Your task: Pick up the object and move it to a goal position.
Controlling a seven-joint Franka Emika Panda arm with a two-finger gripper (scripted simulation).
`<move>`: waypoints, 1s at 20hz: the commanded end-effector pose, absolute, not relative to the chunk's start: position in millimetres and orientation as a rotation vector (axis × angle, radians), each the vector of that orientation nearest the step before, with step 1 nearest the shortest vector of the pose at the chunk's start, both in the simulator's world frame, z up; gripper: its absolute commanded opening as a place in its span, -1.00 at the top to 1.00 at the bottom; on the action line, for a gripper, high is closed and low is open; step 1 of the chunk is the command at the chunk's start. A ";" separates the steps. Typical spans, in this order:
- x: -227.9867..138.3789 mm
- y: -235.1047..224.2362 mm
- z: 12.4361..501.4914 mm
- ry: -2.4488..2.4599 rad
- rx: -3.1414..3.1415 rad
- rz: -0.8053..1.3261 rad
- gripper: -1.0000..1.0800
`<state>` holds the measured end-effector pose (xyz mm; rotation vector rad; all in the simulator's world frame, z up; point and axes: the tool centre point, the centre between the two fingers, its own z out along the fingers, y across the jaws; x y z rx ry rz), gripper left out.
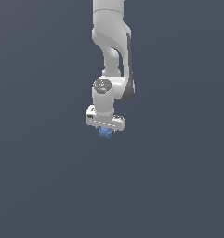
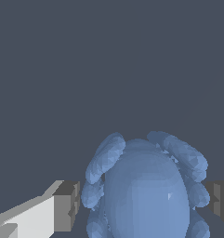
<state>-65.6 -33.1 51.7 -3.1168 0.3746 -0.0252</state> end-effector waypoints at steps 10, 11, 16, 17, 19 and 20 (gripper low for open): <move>-66.1 14.9 100.4 0.376 -3.118 -0.020 1.00; -66.2 22.2 108.1 0.376 -3.118 -0.020 1.00; -66.2 63.3 150.2 0.377 -3.120 -0.016 1.00; -66.1 72.1 159.2 0.378 -3.120 -0.015 1.00; -65.8 89.7 177.3 0.378 -3.121 -0.013 1.00; -65.6 98.4 186.2 0.378 -3.121 -0.012 1.00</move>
